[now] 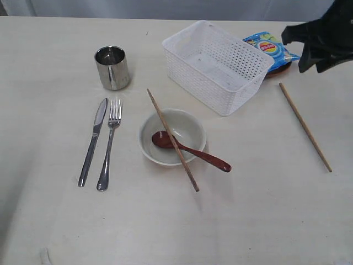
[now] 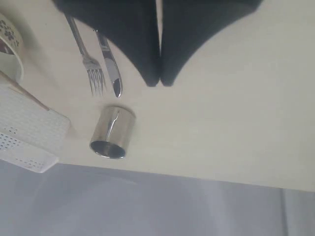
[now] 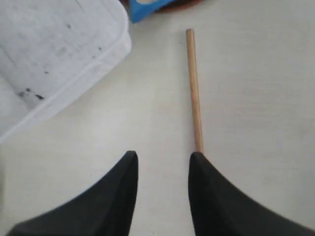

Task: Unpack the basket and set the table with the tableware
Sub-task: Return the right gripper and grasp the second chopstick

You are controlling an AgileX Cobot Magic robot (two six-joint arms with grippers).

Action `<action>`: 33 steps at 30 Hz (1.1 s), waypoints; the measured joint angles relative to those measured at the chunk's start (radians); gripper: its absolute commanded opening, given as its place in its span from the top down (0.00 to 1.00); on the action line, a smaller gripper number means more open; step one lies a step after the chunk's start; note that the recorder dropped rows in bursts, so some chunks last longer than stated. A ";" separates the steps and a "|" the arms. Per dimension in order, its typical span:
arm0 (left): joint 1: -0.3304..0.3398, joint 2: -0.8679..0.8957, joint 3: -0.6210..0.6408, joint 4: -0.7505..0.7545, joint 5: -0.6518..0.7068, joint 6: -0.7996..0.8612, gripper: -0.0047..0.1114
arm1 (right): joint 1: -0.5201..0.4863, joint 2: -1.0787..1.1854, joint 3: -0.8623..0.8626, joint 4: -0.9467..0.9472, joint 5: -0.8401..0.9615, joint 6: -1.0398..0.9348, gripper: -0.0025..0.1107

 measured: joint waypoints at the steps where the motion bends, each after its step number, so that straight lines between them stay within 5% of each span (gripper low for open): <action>1: 0.000 0.000 0.000 0.000 0.000 0.000 0.96 | -0.007 0.025 0.000 0.000 0.000 -0.014 0.68; 26: 0.000 0.000 0.000 0.000 0.000 0.000 0.96 | -0.039 0.301 0.000 -0.074 -0.098 -0.114 0.68; 33: 0.000 0.000 0.000 0.000 0.000 0.000 0.96 | -0.116 0.301 0.000 0.079 -0.111 -0.209 0.68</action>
